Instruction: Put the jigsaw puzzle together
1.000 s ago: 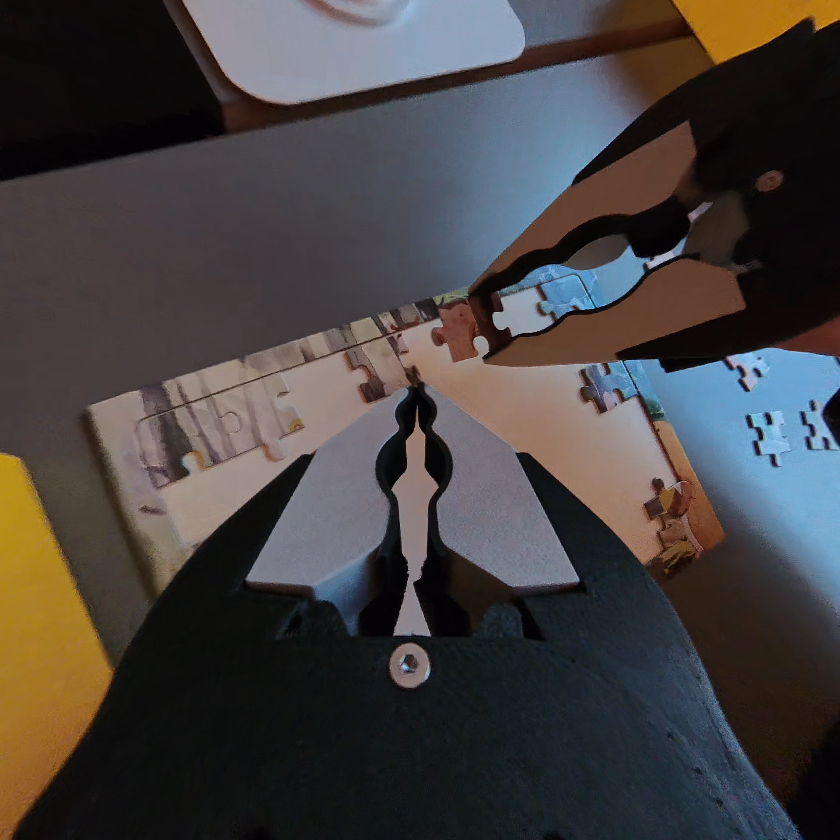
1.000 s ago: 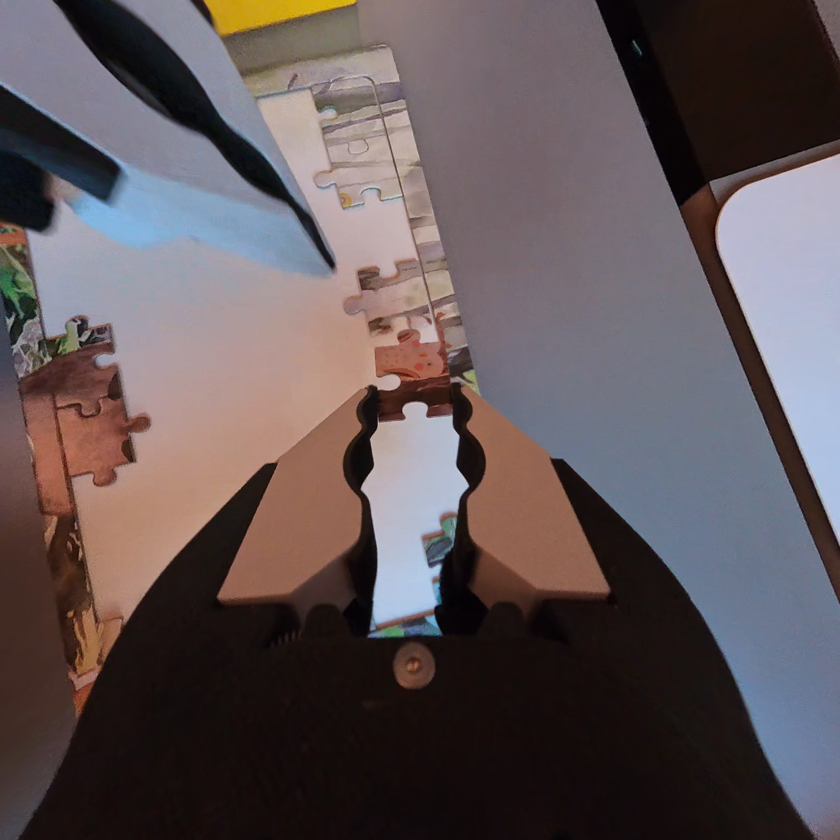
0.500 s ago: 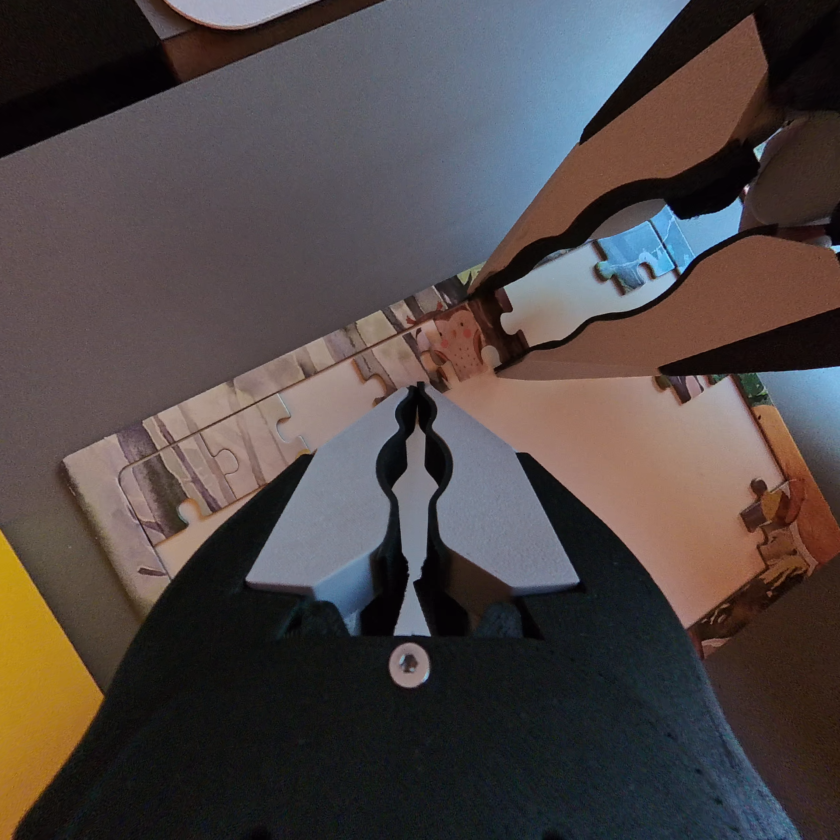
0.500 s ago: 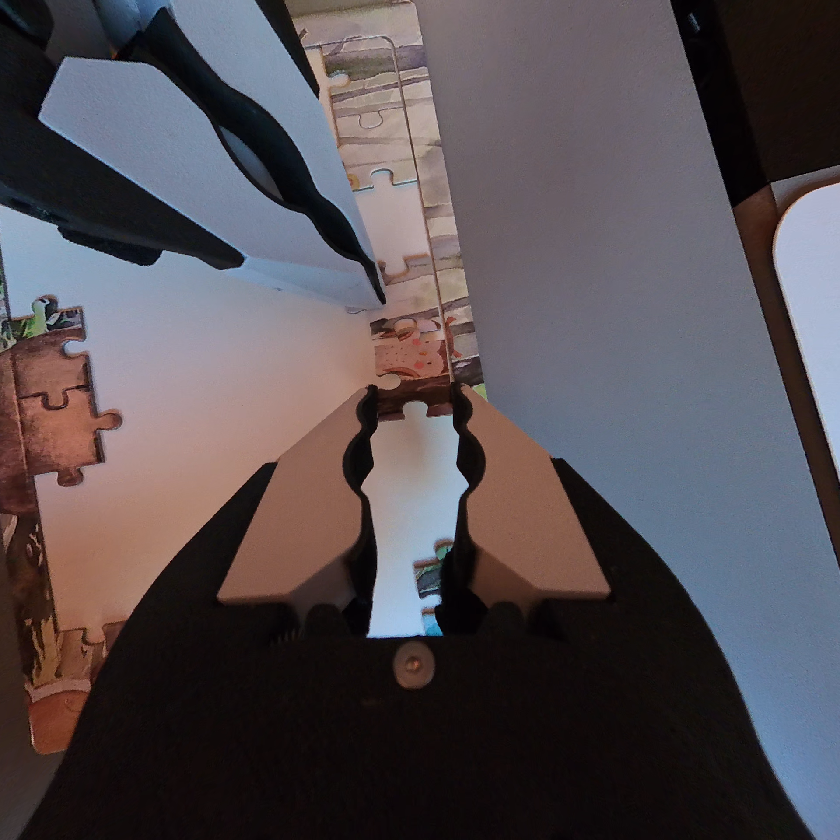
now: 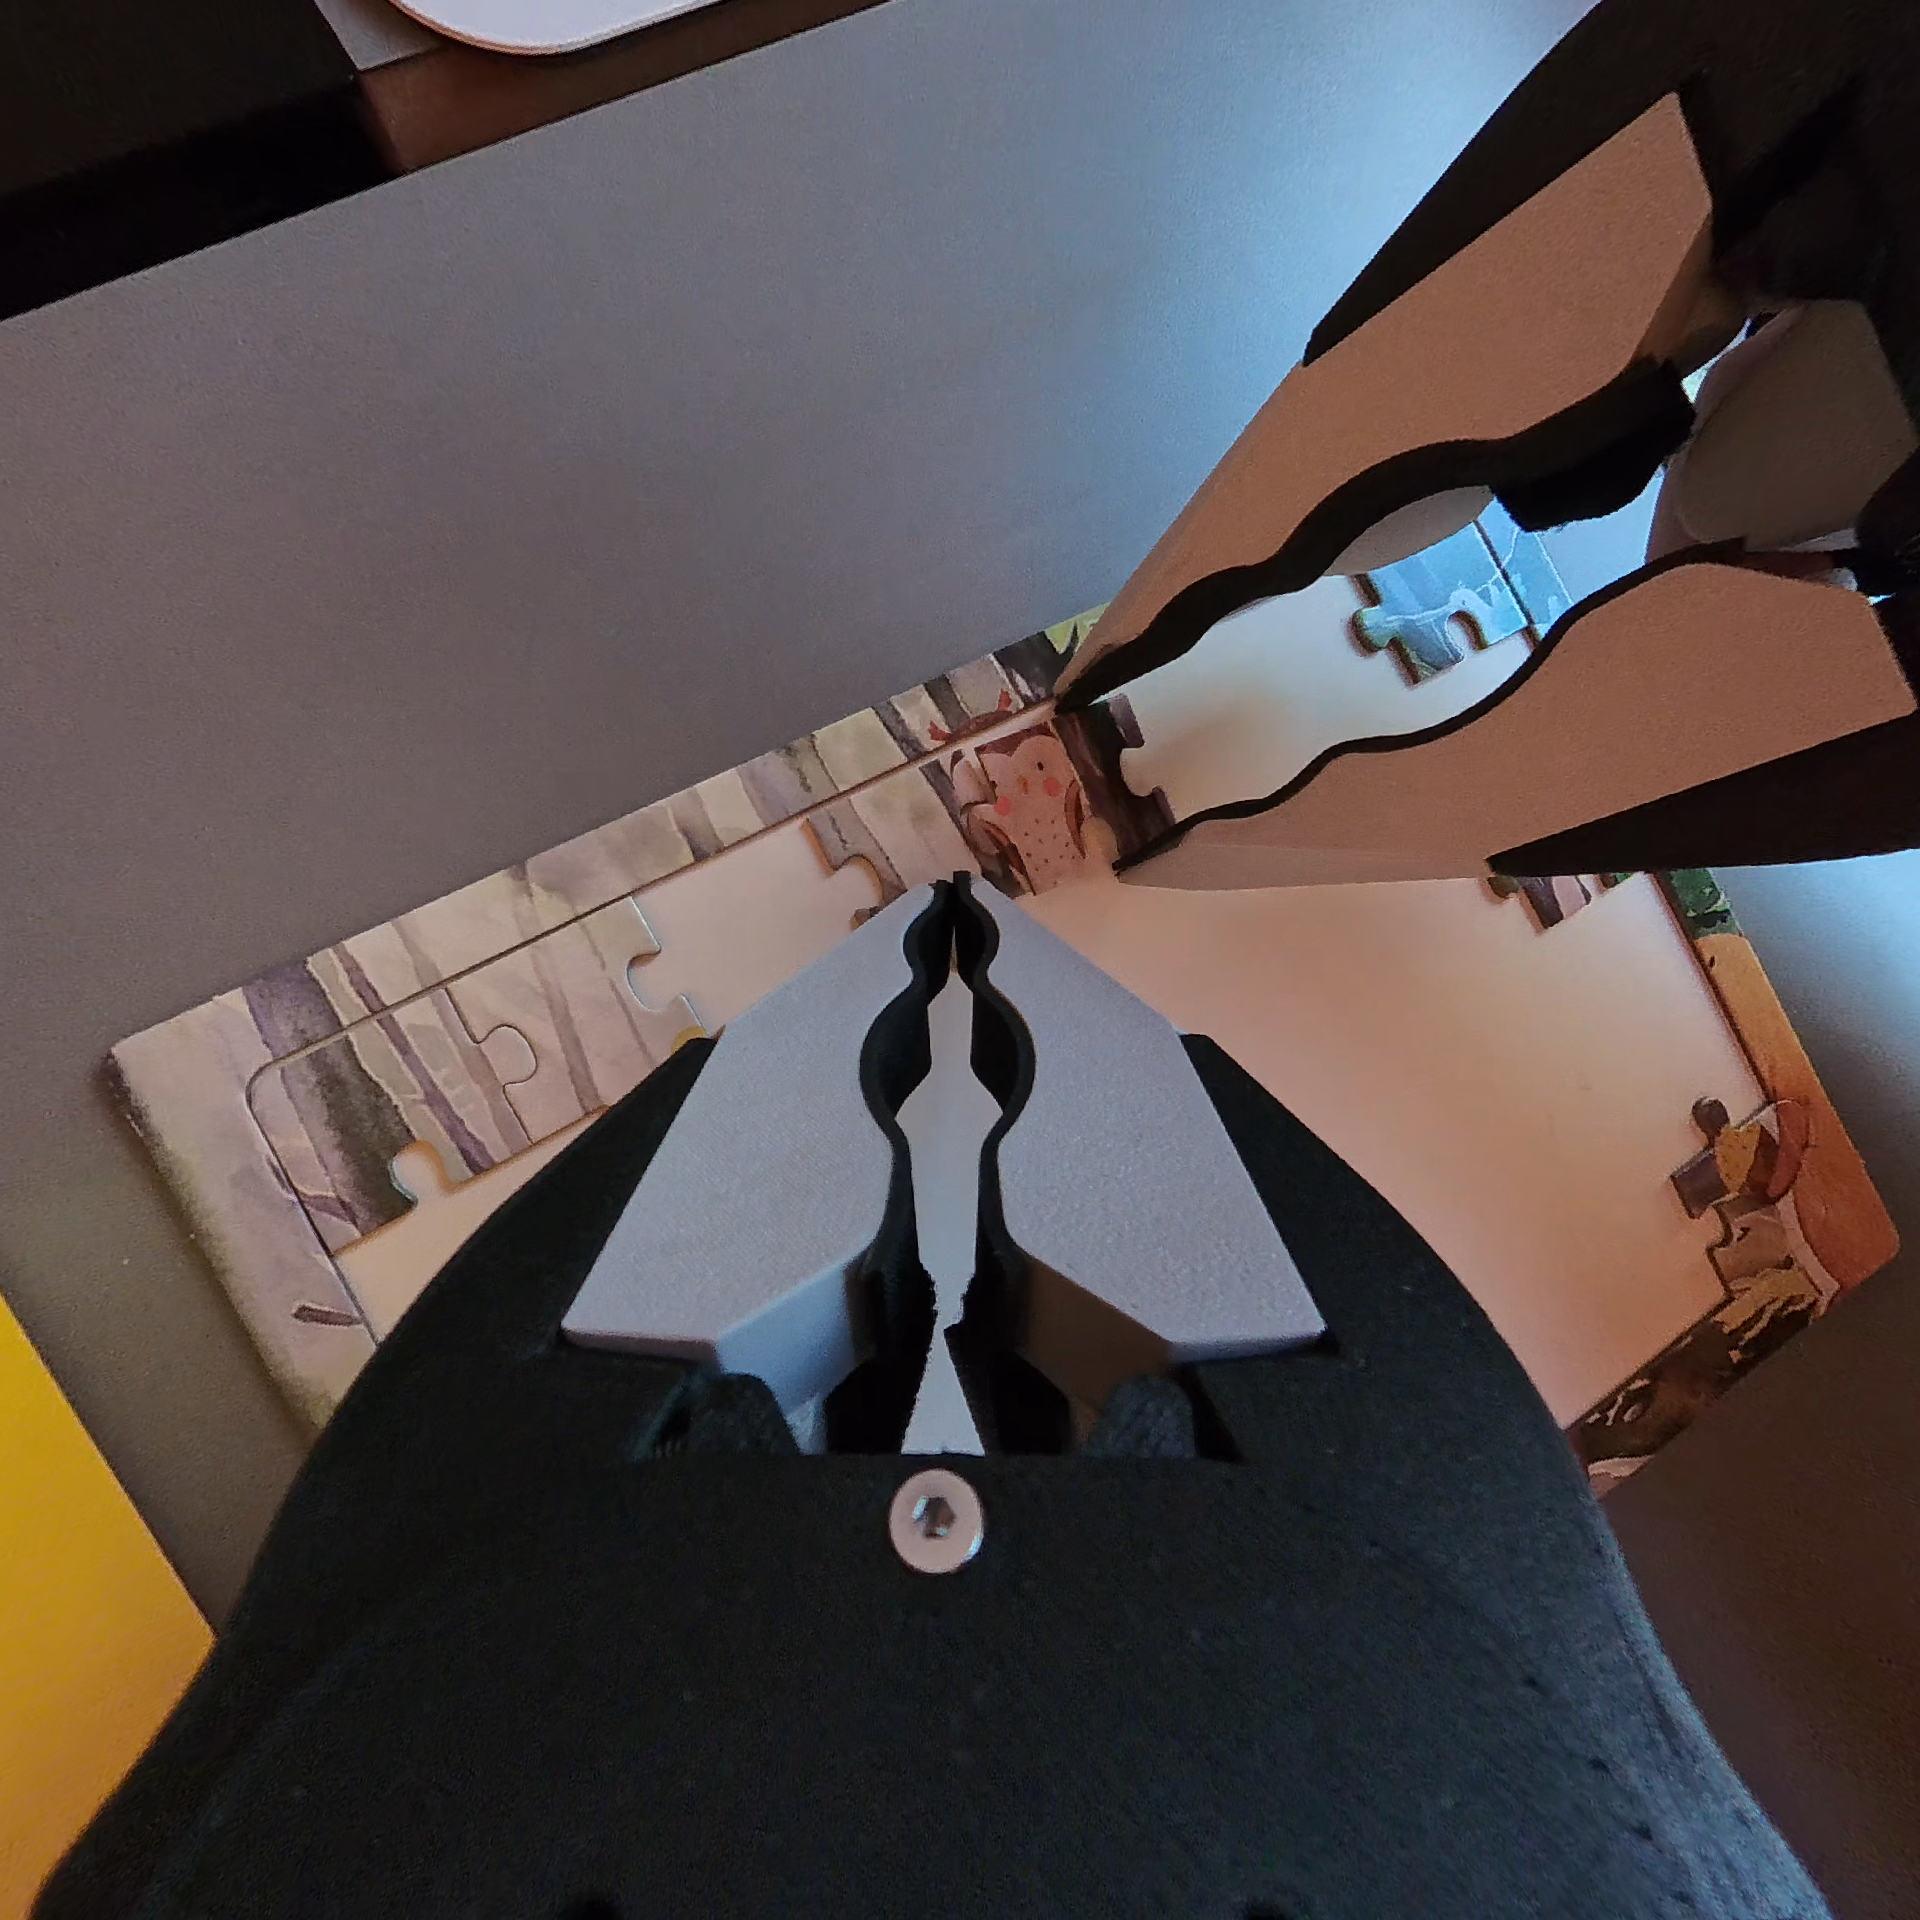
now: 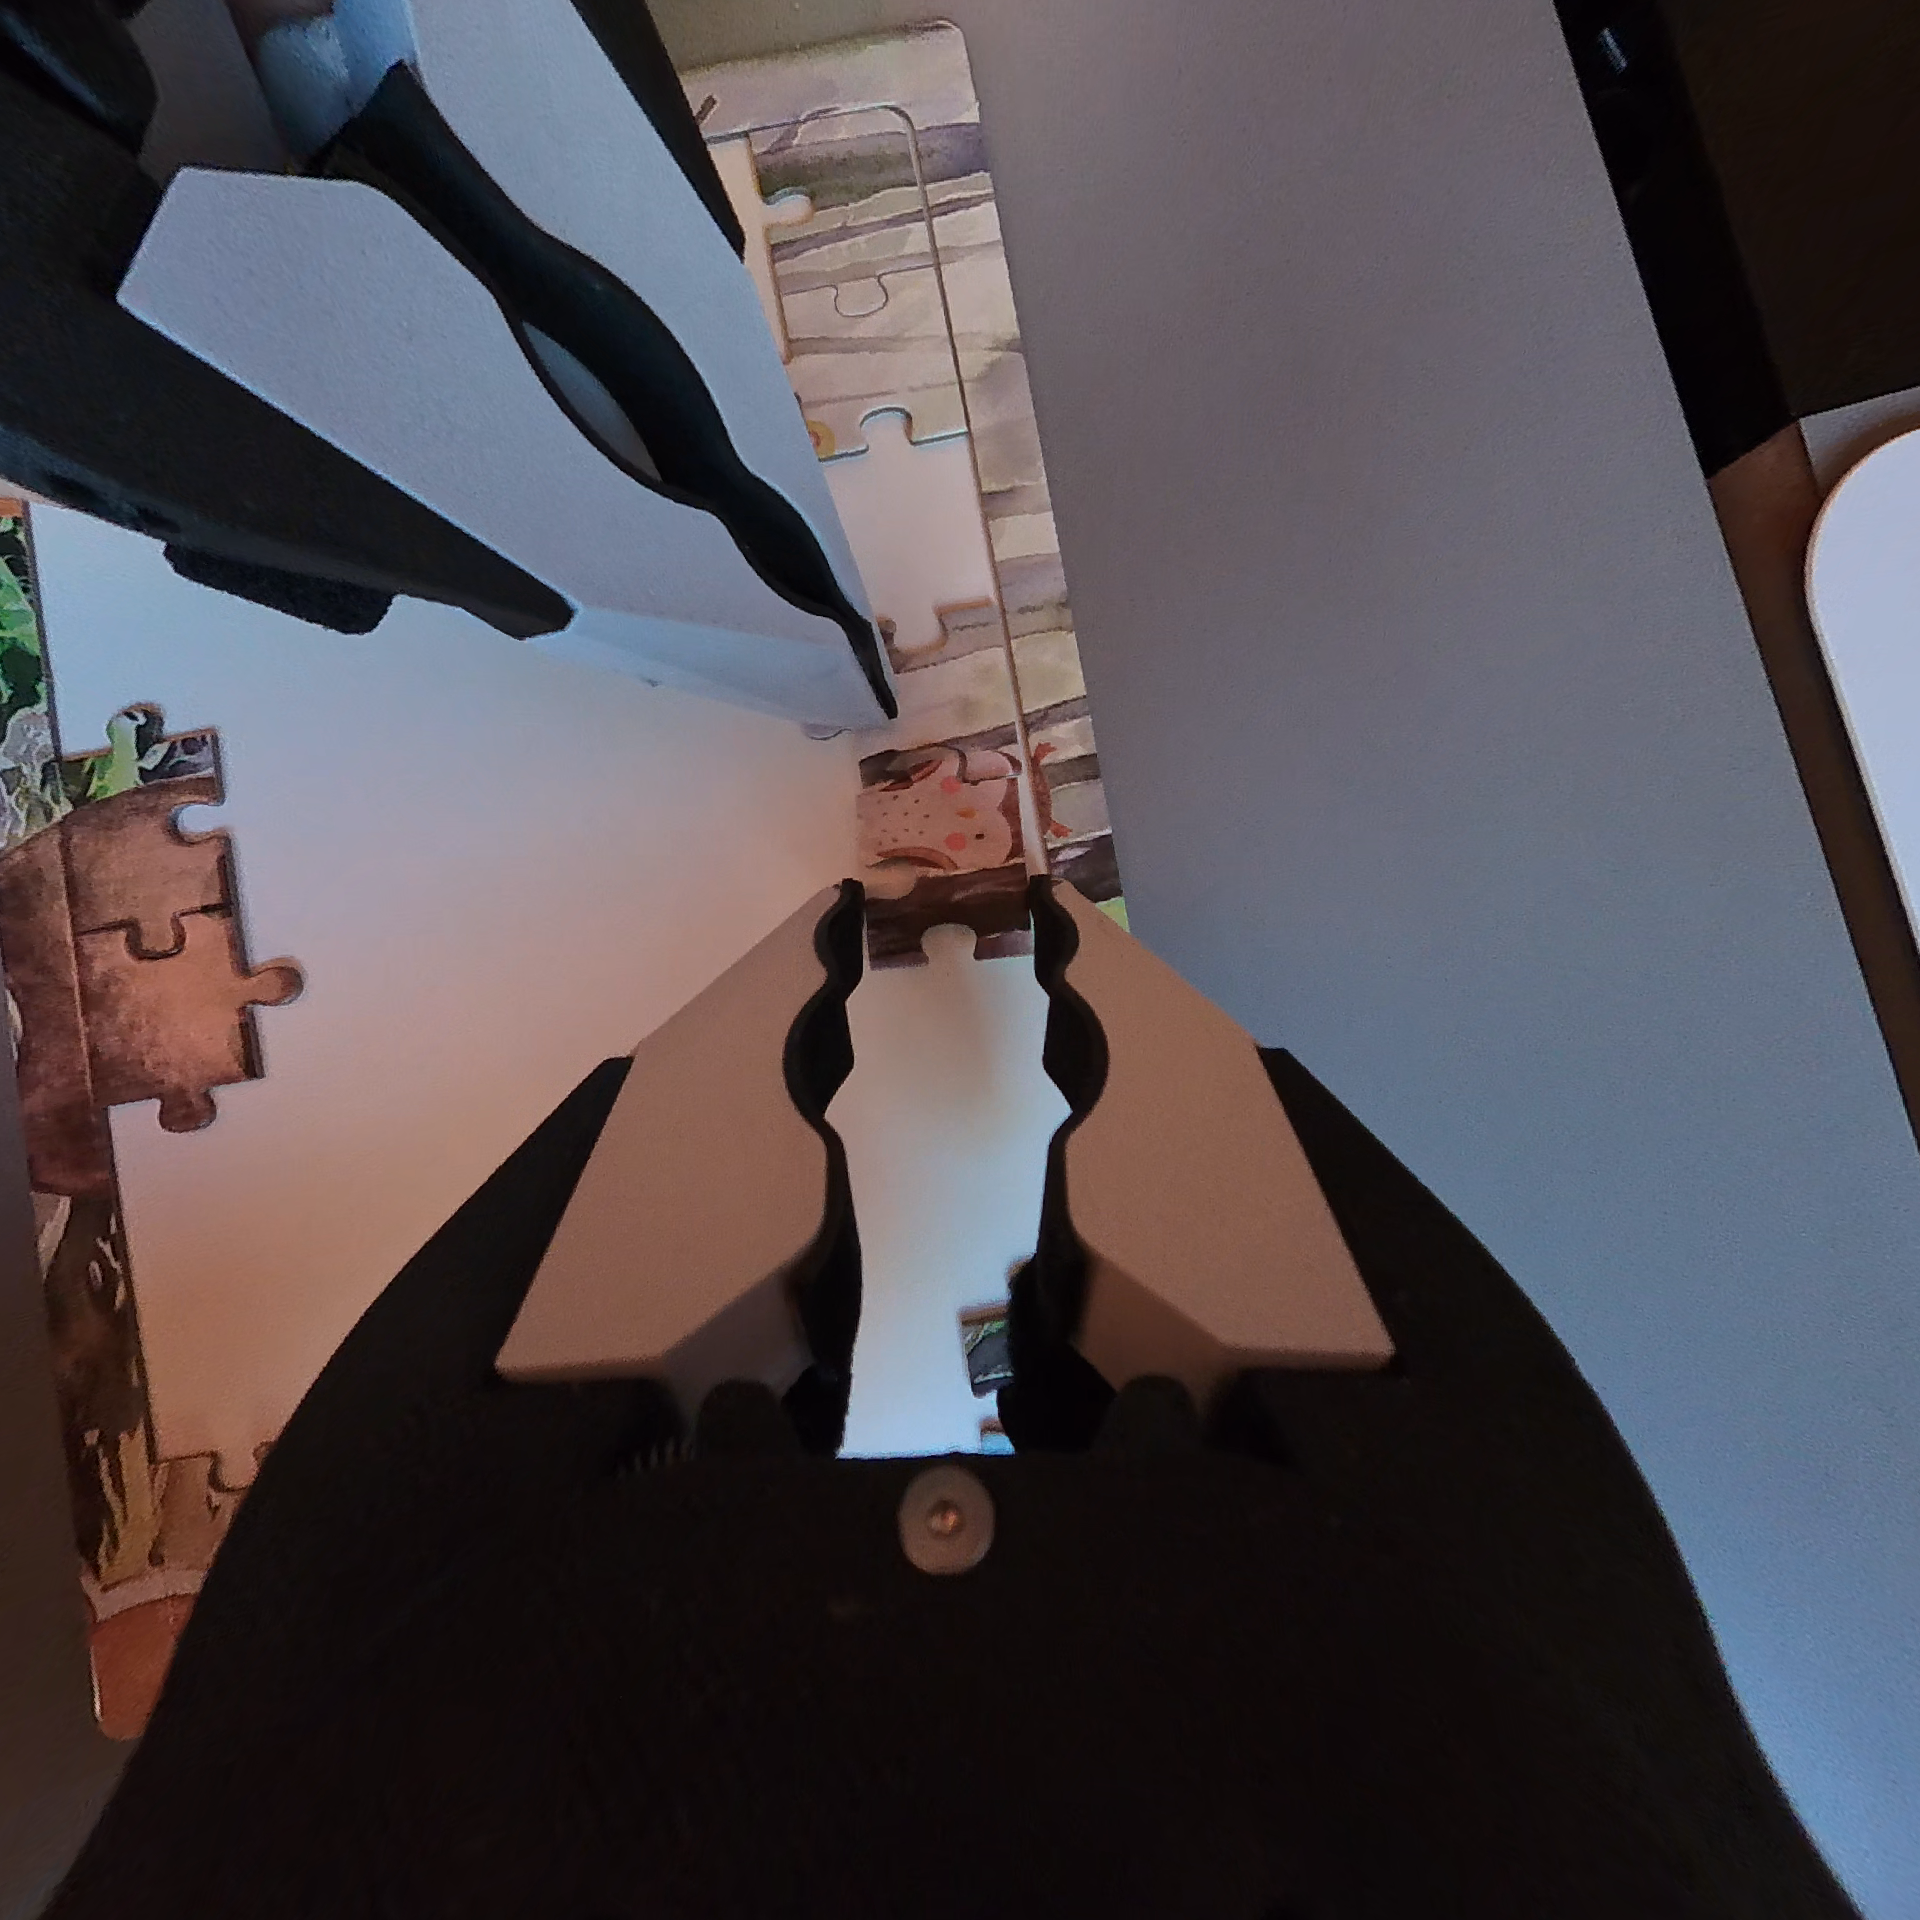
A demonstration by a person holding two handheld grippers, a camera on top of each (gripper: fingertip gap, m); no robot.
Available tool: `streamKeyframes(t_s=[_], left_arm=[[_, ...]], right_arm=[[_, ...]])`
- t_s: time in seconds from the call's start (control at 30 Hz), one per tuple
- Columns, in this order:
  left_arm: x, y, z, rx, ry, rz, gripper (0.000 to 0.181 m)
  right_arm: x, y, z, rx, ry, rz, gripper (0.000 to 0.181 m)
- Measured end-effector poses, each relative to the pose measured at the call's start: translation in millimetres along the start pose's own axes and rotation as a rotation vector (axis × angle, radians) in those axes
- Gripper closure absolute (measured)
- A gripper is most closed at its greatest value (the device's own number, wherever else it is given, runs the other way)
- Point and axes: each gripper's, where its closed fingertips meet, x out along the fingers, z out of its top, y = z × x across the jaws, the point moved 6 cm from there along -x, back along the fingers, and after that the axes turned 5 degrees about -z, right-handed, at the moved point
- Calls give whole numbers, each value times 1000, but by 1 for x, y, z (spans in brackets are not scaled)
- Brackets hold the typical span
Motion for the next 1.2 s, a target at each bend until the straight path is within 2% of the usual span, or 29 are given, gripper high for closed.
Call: streamKeyframes(t_s=[0.27,0.4,0.6,0.77,0.97,1.2], left_arm=[[0,0,0,-5,-2,-7,181],[0,0,0,-9,-4,-11,181],[0,0,0,-10,-4,-14,181],[0,0,0,-9,0,-16,181],[0,-1,-1,-11,3,-21,181],[1,-3,-1,-13,12,-38,181]], right_arm=[[-9,-1,9,-40,-94,-73,147],[-11,2,8,-45,-107,-54,161],[-5,2,3,-44,-106,-51,165],[-3,0,12,23,-145,-18,179],[9,3,12,57,-120,42,181],[12,3,14,-15,-79,39,181]])
